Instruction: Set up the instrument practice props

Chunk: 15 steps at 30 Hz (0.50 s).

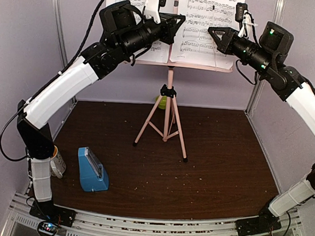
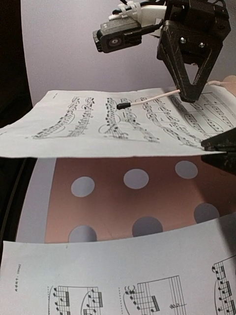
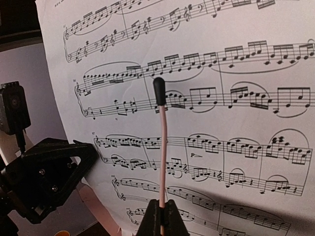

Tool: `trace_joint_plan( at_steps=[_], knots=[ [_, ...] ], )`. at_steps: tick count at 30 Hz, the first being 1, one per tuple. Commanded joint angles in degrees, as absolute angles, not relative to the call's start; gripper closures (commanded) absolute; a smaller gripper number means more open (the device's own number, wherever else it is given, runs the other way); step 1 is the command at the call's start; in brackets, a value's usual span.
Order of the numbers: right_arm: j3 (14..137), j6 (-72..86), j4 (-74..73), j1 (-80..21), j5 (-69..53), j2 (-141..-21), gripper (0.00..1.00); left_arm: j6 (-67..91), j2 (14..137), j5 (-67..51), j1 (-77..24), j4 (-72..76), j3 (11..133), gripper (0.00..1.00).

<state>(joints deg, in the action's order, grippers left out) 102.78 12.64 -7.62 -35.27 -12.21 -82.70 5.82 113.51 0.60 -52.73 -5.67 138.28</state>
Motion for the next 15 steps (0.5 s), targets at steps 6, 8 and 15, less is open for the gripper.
trace_joint_plan(
  at_steps=[6,8,15],
  knots=[
    [101.4,13.3,-4.9,-35.4,-12.9,-80.5,1.0,4.1,113.3,1.7,-52.9,-6.0,140.1,0.94],
    [101.4,13.3,-5.0,-35.3,-12.9,-80.4,0.99,4.0,112.8,2.0,-52.9,-6.6,139.7,0.91],
    [101.4,13.8,-5.0,-35.4,-13.1,-80.2,0.8,4.1,110.3,2.5,-53.0,-6.1,138.1,0.68]
  ],
)
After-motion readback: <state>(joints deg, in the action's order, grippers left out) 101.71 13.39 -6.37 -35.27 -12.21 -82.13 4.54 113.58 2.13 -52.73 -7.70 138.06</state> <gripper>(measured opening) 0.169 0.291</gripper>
